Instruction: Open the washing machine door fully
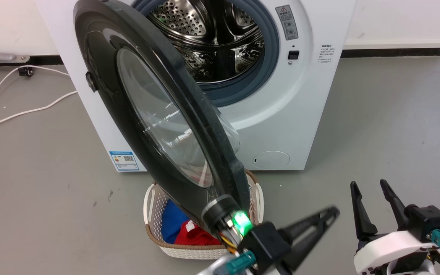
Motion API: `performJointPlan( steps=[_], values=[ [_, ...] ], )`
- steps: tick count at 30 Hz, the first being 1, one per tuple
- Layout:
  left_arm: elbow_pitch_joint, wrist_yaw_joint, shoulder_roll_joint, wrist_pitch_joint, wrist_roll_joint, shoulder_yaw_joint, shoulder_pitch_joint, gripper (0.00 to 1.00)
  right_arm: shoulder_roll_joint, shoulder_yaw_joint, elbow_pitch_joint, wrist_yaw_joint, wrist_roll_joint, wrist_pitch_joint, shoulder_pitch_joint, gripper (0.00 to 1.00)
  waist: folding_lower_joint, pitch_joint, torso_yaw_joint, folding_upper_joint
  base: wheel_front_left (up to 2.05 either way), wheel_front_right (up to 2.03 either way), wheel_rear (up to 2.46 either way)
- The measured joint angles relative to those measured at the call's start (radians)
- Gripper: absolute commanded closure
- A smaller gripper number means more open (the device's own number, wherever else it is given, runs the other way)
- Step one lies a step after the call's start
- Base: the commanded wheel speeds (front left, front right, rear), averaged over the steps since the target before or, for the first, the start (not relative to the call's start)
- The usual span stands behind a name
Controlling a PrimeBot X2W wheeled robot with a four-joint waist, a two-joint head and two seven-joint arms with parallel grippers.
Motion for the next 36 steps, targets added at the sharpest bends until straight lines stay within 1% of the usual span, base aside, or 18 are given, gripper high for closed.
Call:
performJointPlan(
  steps=[4, 8, 14, 19, 20, 21, 28, 36],
  values=[
    [0.075, 0.0, 0.012, 0.029, -0.042, -0.072, 0.033, 1.0, 0.0, 0.003, 0.0, 0.0, 0.0, 0.002, 0.0, 0.0, 0.0, 0.001, -0.004, 0.0, 0.0, 0.0, 0.0],
    [0.164, 0.0, 0.013, 0.027, -0.06, -0.089, 0.038, 1.0, 0.0, 0.005, 0.0, 0.0, 0.002, 0.002, 0.0, 0.0, 0.0, 0.003, -0.008, 0.0, 0.0, 0.0, 0.0],
    [0.297, 0.05, -0.002, -0.032, -0.057, -0.035, 0.01, 1.0, 0.0, 0.011, 0.005, 0.0, -0.002, 0.006, -0.002, 0.0, 0.0, 0.01, -0.019, 0.0, 0.0, 0.0, 0.0],
    [0.39, 0.086, -0.016, -0.07, -0.074, 0.008, -0.017, 1.0, 0.0, 0.012, 0.011, 0.0, -0.003, 0.007, -0.007, 0.0, 0.0, 0.014, -0.027, 0.0, 0.0, 0.0, 0.0],
    [0.418, 0.099, -0.019, -0.083, -0.082, 0.027, -0.022, 1.0, 0.0, 0.012, 0.012, 0.0, -0.003, 0.007, -0.01, 0.0, 0.0, 0.014, -0.029, 0.0, 0.0, 0.0, 0.0],
    [0.418, 0.099, -0.019, -0.083, -0.082, 0.027, -0.022, 1.0, 0.0, 0.012, 0.012, 0.0, -0.003, 0.007, -0.01, 0.0, 0.0, 0.014, -0.029, 0.0, 0.0, 0.0, 0.0],
    [0.499, 0.135, -0.023, -0.122, -0.117, 0.079, -0.03, 1.0, 0.0, 0.013, 0.02, 0.0, 0.0, 0.007, -0.01, 0.0, 0.0, 0.014, -0.028, 0.0, 0.0, 0.0, 0.0],
    [0.525, 0.156, -0.034, -0.157, -0.135, 0.092, -0.027, 1.0, 0.0, 0.007, 0.025, 0.0, 0.007, 0.01, -0.011, 0.0, 0.0, 0.014, -0.021, 0.0, 0.0, 0.0, 0.0]
  ],
)
